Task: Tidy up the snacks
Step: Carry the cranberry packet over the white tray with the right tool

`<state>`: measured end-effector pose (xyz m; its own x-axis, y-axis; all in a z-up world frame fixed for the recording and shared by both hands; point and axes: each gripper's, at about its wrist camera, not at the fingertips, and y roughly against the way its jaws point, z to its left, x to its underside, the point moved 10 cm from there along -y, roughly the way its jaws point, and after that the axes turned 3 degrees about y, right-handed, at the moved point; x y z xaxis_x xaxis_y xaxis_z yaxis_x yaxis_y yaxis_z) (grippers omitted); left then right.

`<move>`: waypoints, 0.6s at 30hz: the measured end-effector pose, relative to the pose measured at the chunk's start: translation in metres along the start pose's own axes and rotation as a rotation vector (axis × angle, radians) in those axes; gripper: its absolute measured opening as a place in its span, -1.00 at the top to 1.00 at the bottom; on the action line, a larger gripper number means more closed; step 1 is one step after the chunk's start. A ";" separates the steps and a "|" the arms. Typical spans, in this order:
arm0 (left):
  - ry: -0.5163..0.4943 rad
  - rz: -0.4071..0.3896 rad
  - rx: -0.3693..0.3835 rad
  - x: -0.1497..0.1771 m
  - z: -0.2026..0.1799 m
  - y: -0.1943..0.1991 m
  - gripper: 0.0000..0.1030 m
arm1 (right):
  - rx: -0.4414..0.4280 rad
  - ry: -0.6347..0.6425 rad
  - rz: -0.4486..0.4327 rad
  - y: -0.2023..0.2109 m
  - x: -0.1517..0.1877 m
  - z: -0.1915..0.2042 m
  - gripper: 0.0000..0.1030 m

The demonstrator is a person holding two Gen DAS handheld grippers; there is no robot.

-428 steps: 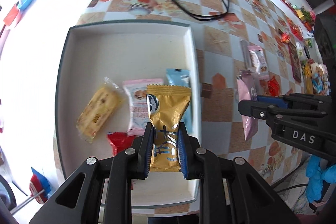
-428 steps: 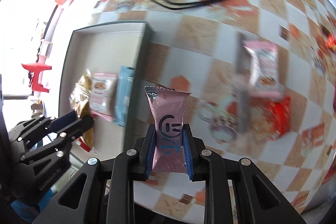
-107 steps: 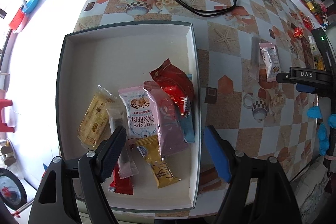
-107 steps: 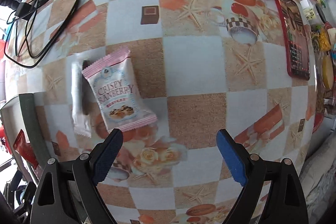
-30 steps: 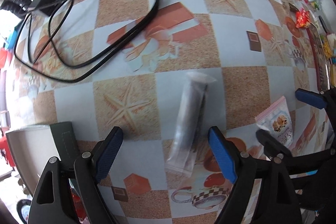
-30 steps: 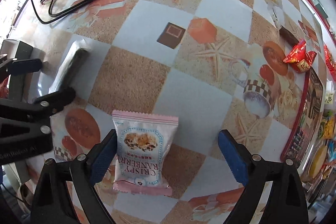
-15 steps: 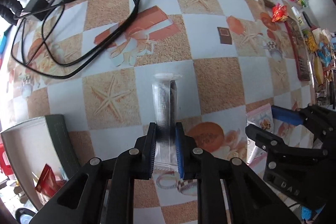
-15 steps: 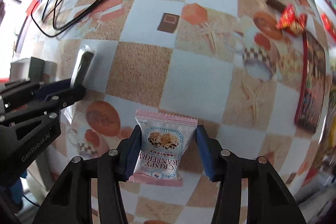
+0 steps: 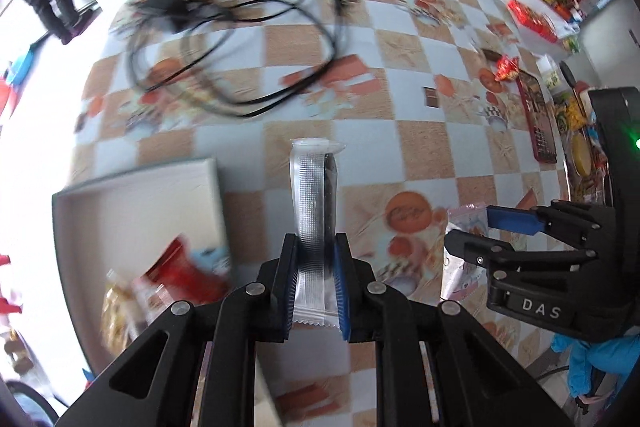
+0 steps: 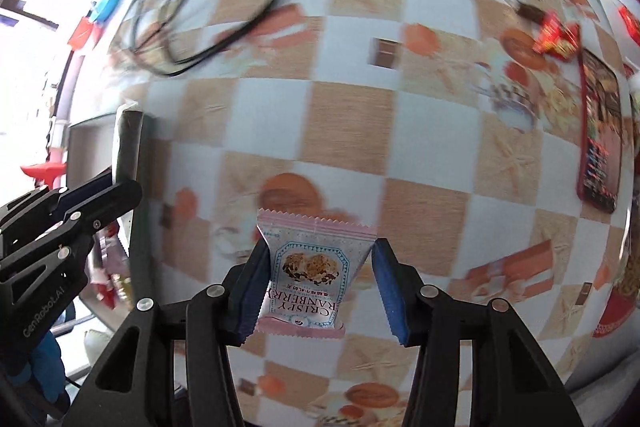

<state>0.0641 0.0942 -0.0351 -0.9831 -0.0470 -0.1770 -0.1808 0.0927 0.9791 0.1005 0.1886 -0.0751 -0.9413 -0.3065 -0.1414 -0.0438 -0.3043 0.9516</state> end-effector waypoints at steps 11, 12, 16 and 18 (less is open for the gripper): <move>0.151 -0.004 -0.060 0.048 0.097 0.022 0.64 | -0.048 0.165 0.001 -0.016 -0.004 0.104 -0.02; 0.161 -0.001 -0.064 0.052 0.103 0.021 0.64 | -0.048 0.177 0.003 -0.018 -0.005 0.114 -0.02; 0.198 0.010 -0.078 0.069 0.128 0.020 0.64 | -0.050 0.229 0.016 -0.027 -0.007 0.147 -0.02; 0.211 0.019 -0.084 0.079 0.138 0.018 0.64 | -0.051 0.248 0.025 -0.030 -0.004 0.160 -0.02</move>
<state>-0.0203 0.2289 -0.0455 -0.9567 -0.2536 -0.1427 -0.1508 0.0128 0.9885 0.0522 0.3430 -0.0594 -0.8305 -0.5248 -0.1864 0.0014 -0.3366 0.9416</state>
